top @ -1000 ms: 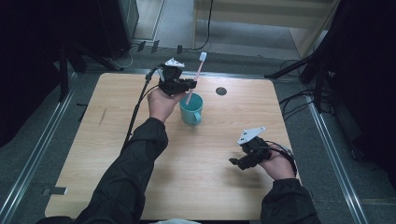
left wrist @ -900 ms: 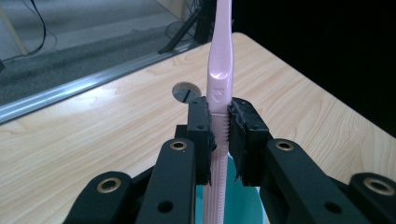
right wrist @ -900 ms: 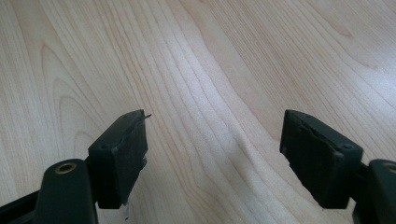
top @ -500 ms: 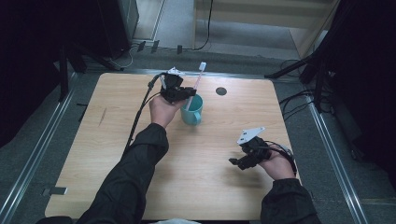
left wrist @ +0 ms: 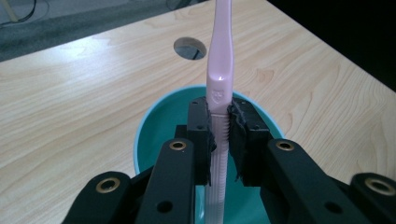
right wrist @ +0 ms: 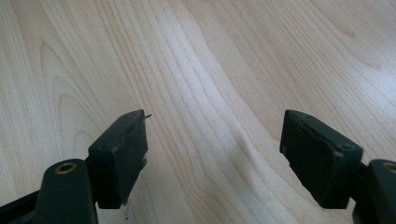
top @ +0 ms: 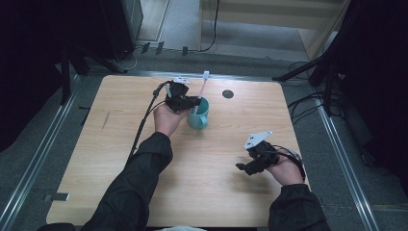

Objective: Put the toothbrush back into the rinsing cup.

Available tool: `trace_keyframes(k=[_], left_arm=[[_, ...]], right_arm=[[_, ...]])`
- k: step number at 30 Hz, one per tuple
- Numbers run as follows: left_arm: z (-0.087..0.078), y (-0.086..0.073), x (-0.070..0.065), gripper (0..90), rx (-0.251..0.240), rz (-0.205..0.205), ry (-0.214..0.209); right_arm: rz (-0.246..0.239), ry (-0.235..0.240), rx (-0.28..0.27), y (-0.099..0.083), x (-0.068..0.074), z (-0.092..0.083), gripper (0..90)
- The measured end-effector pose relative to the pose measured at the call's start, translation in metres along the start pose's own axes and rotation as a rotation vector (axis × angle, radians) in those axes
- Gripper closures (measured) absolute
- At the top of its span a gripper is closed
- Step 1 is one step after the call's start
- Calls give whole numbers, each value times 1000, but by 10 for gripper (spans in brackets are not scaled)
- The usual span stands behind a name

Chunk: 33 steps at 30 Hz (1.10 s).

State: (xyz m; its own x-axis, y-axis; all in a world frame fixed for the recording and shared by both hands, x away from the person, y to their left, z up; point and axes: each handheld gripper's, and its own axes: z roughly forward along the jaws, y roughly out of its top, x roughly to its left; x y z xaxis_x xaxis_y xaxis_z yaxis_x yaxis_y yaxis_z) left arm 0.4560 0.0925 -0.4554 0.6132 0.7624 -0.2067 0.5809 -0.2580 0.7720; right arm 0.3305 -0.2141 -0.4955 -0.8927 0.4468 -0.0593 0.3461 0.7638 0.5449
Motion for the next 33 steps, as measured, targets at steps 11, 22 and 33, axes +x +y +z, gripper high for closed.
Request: trace_keyframes(k=[11,22,33], left_arm=[[3,-2,3,781,47,-7,-7],[-7,2,1,745,63,-8,-27],[-42,11,-3,594,122,24,-76]], right_arm=[[2,-2,4,0,0,0,236],[2,-3,2,0,0,0,236],[-2,-2,8,0,0,0,236]])
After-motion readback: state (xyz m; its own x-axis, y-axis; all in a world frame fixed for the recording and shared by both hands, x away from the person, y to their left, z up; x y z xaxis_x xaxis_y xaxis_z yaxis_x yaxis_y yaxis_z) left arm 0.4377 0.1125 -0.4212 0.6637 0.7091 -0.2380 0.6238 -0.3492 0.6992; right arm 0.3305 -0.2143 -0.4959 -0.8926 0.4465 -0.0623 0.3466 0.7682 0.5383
